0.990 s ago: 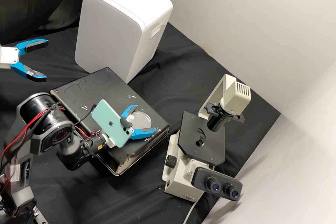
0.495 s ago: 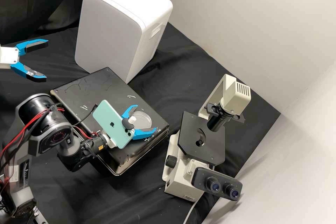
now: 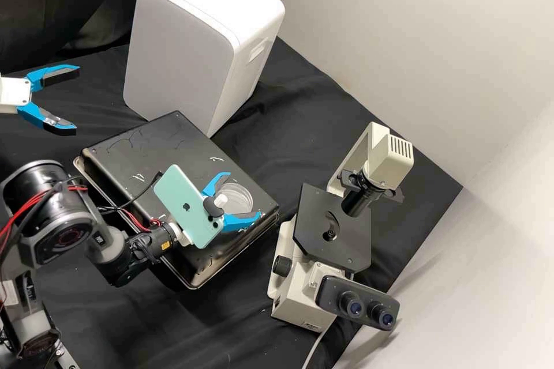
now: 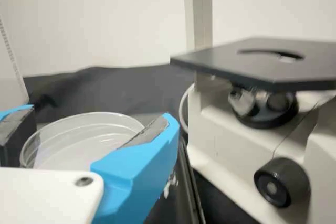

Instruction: Place the petri dish on the microscope

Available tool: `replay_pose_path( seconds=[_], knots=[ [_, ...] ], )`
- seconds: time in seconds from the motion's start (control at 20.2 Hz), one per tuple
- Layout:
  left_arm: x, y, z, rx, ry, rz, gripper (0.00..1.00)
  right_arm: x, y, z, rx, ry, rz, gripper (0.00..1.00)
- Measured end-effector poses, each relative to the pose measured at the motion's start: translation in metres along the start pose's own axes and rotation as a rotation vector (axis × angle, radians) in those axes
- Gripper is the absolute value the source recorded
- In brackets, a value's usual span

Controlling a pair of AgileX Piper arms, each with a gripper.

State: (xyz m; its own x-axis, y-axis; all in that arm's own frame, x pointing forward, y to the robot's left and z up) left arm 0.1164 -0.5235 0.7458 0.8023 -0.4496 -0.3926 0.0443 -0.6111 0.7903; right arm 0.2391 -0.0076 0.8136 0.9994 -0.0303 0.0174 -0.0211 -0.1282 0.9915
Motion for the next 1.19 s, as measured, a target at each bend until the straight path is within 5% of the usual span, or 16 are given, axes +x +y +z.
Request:
replay_pose_path(
  seconds=[0.3,1.19],
  knots=[
    [0.0001,0.0002,-0.0013,0.000,0.009,0.001,1.00,-0.0049,0.0134,-0.0064,0.028,0.029,0.056,0.00],
    [0.0010,-0.0014,0.0009,-0.002,0.000,-0.003,1.00,-0.0024,0.0071,-0.0012,0.032,0.007,0.028,0.00]
  ],
)
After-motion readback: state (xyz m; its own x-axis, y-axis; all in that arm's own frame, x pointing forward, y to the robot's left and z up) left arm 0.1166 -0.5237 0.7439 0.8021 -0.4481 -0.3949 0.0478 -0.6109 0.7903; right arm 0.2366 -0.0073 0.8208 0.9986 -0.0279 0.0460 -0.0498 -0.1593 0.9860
